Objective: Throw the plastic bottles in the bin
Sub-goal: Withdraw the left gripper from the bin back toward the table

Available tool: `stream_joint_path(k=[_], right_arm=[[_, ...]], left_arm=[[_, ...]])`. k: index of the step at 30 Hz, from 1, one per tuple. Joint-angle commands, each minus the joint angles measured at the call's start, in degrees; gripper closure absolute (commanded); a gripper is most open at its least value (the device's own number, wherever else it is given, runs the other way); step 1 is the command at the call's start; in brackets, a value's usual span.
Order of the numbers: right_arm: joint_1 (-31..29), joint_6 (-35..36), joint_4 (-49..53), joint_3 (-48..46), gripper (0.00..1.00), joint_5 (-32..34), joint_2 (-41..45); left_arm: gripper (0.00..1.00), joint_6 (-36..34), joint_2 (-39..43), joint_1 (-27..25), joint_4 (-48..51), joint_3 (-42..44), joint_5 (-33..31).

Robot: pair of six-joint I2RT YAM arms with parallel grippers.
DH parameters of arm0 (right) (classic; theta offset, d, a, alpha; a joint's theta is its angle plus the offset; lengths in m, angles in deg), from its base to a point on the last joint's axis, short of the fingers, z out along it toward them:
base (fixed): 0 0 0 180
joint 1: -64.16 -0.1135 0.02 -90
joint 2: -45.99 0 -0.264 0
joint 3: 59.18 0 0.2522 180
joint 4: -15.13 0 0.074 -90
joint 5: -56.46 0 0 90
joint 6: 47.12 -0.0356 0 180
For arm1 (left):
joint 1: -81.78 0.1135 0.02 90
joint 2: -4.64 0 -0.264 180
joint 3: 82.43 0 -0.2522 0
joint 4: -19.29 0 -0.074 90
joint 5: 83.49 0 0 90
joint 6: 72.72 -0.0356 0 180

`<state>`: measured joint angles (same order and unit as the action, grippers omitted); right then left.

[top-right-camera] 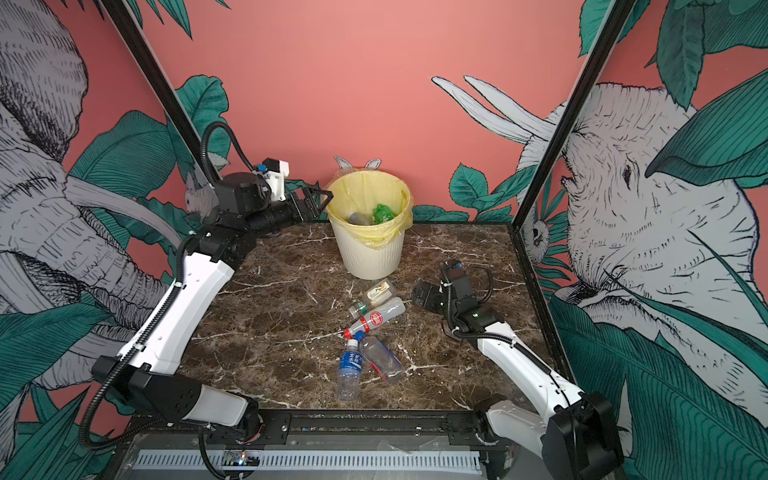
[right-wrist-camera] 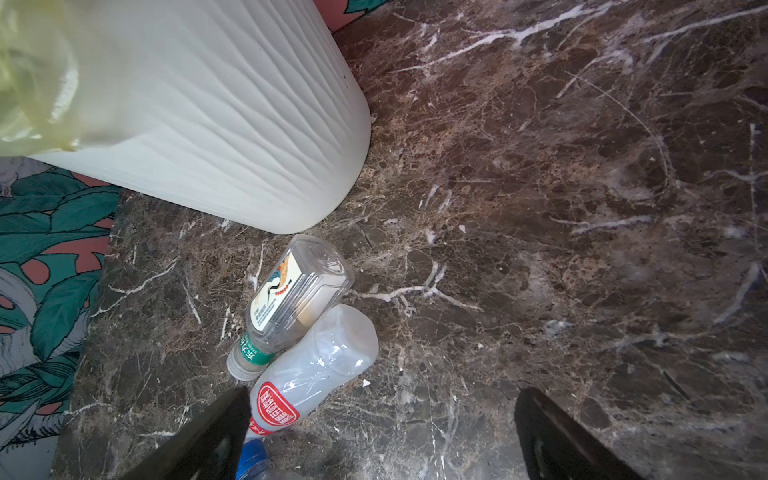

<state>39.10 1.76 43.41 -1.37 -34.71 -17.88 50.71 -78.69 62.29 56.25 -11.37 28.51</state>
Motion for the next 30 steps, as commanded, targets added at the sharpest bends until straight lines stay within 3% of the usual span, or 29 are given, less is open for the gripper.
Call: stream_joint_path(k=[1, 8, 20, 30], right_arm=[[0.19, -1.62, 1.23, 0.85, 0.01, 1.71, 0.89], [0.19, -3.86, 1.74, -0.35, 0.01, 5.75, 2.61], [0.19, -6.31, 3.15, -0.90, 0.01, 10.74, 3.68], [0.28, -8.48, 3.24, -0.97, 0.01, 9.63, 1.76]], left_arm=[[0.01, -2.30, 4.09, 0.37, 0.07, 3.16, -0.21], [0.00, -4.05, 11.34, 0.41, -2.31, 14.08, -6.66], [0.00, -7.02, 16.47, 0.41, 1.59, 25.42, -11.40], [0.00, -6.65, 17.28, 0.42, 1.07, 32.86, -9.72]])
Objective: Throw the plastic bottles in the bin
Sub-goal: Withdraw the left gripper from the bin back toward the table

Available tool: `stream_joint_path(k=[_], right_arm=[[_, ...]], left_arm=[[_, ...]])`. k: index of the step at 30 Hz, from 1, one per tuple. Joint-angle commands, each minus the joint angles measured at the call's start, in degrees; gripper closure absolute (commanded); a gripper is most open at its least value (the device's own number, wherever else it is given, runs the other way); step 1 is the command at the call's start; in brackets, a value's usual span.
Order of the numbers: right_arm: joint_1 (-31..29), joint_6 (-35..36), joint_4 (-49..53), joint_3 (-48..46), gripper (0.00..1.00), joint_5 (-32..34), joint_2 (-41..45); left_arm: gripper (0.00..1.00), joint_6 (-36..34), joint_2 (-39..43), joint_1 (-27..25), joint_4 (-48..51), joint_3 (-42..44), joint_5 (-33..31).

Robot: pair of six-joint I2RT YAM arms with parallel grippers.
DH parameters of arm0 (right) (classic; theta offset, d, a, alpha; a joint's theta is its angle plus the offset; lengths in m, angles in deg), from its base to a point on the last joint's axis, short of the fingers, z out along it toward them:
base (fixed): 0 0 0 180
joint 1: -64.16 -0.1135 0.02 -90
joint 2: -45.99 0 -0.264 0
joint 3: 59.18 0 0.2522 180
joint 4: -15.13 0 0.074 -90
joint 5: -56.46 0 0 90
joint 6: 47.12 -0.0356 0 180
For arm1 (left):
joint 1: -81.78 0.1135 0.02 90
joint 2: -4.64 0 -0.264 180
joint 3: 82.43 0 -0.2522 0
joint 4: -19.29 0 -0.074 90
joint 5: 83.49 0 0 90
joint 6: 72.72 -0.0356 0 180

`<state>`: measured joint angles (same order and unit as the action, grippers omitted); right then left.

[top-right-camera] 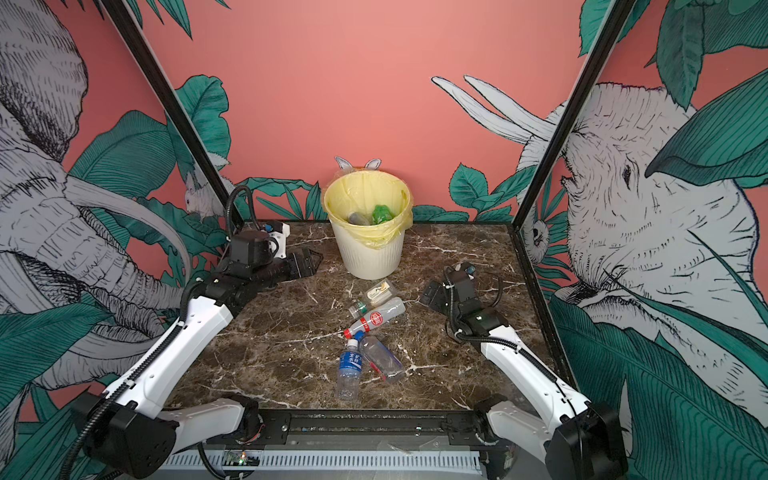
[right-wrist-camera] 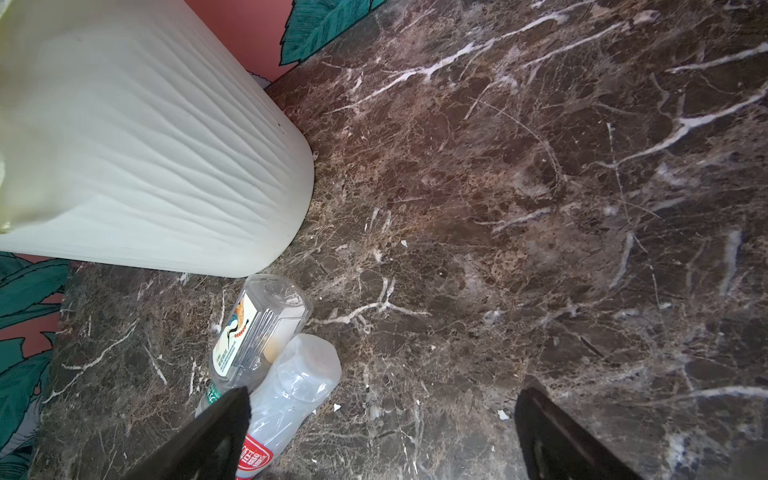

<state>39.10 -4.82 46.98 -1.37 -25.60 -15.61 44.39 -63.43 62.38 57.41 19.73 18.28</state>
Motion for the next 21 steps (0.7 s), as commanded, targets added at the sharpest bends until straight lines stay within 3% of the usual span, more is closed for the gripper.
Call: stream_joint_path(k=[1, 21], right_arm=[[0.36, -2.08, -0.32, -1.07, 0.01, 0.44, -0.66], [0.32, -8.46, -4.65, -4.26, 0.01, -4.16, -4.78]], left_arm=[[0.01, -0.37, 2.18, 0.34, -0.34, 2.42, 0.75], [0.01, 2.50, 3.63, 0.33, -3.27, 12.60, 3.26]])
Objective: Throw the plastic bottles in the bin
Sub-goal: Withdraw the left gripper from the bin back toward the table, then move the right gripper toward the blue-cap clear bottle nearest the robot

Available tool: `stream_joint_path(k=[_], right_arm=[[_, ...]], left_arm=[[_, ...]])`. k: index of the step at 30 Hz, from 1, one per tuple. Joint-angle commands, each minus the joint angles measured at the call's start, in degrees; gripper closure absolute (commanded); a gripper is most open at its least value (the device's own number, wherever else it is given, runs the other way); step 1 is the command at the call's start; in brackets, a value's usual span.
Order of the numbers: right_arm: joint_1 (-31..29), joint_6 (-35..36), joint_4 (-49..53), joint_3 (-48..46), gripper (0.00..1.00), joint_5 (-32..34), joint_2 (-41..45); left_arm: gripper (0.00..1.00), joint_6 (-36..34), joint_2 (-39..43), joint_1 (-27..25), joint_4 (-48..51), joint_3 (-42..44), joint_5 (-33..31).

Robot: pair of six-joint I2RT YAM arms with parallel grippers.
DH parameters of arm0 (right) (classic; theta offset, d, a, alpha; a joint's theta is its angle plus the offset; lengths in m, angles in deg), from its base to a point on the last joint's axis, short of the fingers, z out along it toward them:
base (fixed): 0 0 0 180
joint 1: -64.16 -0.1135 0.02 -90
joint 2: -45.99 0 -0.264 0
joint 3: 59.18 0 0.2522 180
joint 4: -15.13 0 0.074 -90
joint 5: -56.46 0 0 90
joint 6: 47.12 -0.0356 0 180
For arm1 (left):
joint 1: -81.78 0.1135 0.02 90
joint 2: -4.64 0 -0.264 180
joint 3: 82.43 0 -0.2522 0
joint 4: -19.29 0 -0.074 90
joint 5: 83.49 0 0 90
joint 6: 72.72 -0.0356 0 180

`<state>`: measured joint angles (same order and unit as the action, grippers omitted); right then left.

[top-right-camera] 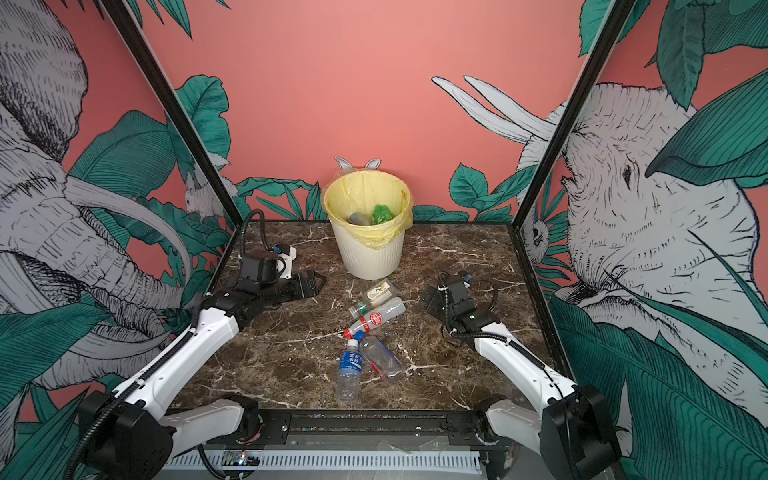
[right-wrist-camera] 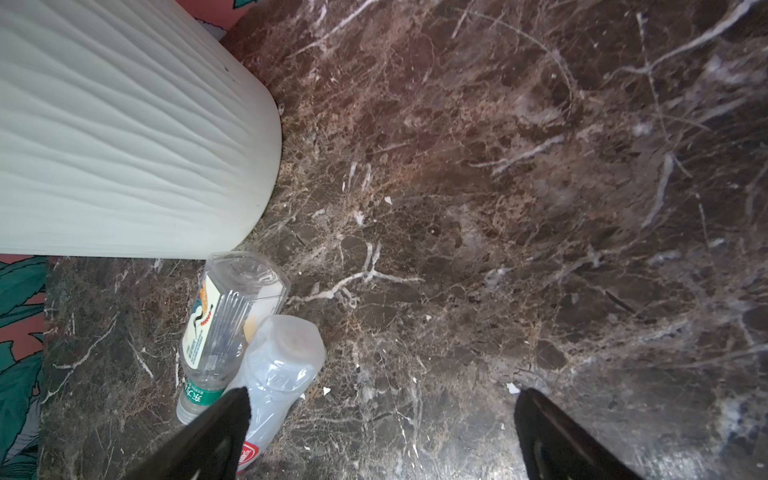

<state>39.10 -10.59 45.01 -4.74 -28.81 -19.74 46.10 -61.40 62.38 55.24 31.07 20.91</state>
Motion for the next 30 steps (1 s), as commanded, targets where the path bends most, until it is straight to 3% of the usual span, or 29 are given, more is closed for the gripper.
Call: stream_joint_path(k=[1, 14, 30], right_arm=[[0.32, -3.24, -3.04, -1.15, 0.01, -1.31, -0.87], [-0.89, -3.47, -5.92, -3.18, 0.01, -5.56, -2.12], [-8.51, 9.60, -3.95, -2.11, 0.01, -10.72, -1.54]], left_arm=[[0.01, 0.89, 1.70, 0.33, -1.27, 1.72, 0.72], [0.01, 3.70, 2.76, 0.30, -2.20, 7.60, 2.20], [0.01, 4.49, 3.56, 0.30, -2.24, 11.12, 0.99]])
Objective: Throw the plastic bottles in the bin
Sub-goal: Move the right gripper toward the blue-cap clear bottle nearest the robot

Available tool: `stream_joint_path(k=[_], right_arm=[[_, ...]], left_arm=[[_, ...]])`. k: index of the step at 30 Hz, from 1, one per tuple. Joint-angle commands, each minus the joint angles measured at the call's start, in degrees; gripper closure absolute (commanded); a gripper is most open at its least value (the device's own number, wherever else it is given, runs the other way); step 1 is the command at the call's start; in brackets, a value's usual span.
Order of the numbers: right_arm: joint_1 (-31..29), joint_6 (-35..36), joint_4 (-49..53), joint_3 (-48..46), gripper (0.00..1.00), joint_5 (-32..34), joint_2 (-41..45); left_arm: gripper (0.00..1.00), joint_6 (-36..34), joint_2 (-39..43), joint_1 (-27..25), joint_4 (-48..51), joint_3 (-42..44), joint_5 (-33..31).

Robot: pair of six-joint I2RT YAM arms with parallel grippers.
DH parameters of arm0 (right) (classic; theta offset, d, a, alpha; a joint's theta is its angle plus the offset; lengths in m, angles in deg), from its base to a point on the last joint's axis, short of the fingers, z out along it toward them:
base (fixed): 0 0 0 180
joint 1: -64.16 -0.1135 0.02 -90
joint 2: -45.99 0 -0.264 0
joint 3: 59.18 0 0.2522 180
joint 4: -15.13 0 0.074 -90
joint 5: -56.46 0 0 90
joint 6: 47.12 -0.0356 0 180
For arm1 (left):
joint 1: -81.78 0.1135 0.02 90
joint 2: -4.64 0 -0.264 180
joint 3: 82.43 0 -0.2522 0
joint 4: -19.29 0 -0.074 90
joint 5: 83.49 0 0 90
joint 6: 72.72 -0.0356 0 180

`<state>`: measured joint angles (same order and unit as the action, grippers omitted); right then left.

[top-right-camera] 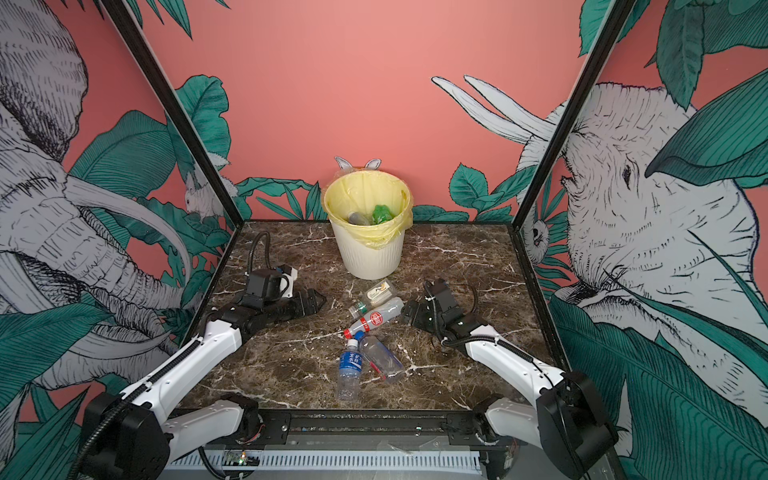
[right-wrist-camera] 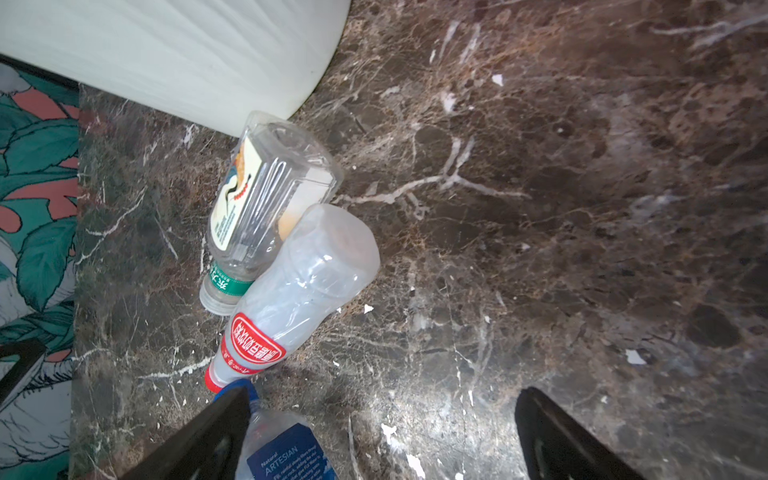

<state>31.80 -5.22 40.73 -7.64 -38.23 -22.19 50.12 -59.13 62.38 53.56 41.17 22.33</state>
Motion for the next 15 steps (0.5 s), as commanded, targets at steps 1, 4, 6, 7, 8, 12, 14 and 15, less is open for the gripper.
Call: stream_joint_path(k=[1, 4, 6, 7, 8, 12, 14, 15], right_arm=[[-1.68, 5.37, 0.60, 0.87, 0.01, -1.97, 0.99], [-2.61, 7.65, 0.78, 0.76, 0.01, -3.81, 0.86], [-3.25, 9.22, 0.81, 0.76, 0.01, -5.21, 1.02], [-3.76, 10.01, 1.07, 0.96, 0.01, -5.52, 1.20], [-4.27, 11.10, 1.35, 1.15, 0.01, -5.81, 1.36], [-6.53, 16.14, 2.63, 1.33, 0.01, -5.84, 1.40], [-7.98, 18.44, 3.62, 1.47, 0.01, -5.23, 1.13], [-8.58, 19.09, 3.94, 1.58, 0.01, -5.29, 1.08]], left_arm=[[0.01, 0.54, 1.33, 0.32, -0.56, 1.06, -0.50], [0.01, 0.44, 1.35, 0.33, -0.41, 1.15, -1.12], [0.01, 0.46, 1.28, 0.28, 0.08, 0.98, -2.03], [0.01, 0.43, 1.28, 0.33, 0.24, 0.89, -2.25], [0.01, 0.47, 1.31, 0.33, 0.23, 0.88, -2.36], [0.01, 0.73, 1.25, 0.38, -0.02, 1.19, -2.71], [0.01, 0.44, 0.98, 0.33, 0.27, 1.09, -3.13], [0.01, 0.19, 0.86, 0.34, 1.14, 0.72, -3.82]])
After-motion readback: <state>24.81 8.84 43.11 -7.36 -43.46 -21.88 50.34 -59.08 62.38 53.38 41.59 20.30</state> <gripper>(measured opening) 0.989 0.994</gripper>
